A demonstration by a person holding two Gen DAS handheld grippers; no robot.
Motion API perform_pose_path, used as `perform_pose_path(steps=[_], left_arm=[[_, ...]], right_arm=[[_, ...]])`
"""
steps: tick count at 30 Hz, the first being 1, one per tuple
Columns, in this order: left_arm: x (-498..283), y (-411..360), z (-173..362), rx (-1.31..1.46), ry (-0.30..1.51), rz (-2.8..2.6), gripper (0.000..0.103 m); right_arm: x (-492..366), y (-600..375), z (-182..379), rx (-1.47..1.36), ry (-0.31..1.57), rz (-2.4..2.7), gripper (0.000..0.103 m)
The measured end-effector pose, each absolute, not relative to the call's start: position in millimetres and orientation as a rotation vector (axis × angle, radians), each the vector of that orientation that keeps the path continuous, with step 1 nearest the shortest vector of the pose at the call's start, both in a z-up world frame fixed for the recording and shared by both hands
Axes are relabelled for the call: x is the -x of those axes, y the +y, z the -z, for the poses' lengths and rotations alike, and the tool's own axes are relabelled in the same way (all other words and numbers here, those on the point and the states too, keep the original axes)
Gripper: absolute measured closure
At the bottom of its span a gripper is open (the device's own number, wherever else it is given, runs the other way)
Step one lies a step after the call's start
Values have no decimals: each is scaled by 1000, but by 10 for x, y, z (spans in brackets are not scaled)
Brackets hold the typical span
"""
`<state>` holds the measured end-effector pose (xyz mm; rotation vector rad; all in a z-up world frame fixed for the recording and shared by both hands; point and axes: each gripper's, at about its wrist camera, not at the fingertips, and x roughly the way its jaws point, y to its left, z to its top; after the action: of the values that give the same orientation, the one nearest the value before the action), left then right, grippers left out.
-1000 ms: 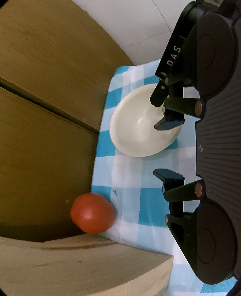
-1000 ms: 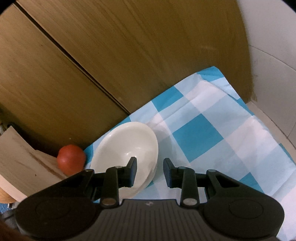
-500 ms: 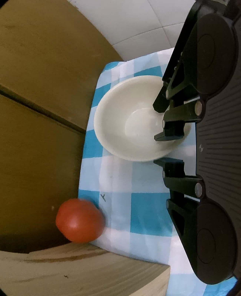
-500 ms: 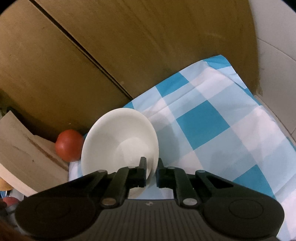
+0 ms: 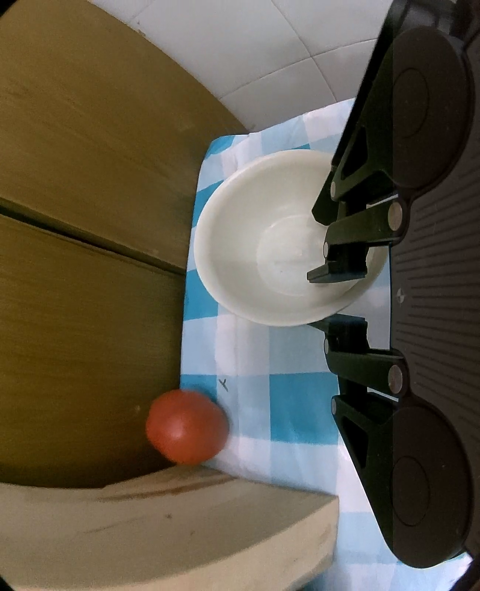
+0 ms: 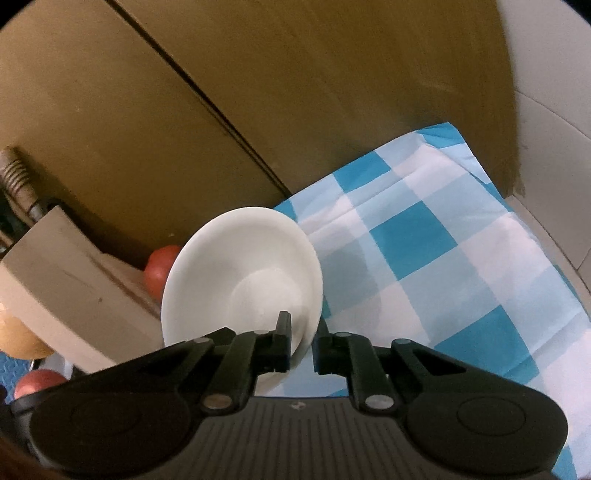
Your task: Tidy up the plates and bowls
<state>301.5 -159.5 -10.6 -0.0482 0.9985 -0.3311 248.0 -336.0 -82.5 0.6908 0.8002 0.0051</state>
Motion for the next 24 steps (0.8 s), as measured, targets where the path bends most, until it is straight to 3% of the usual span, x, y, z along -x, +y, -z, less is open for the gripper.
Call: perform_pose_path(steps=[24], left_arm=[[-2579, -1338, -264, 2, 952, 292, 78]], right_arm=[[-2068, -3090, 520, -662, 791, -89, 90]])
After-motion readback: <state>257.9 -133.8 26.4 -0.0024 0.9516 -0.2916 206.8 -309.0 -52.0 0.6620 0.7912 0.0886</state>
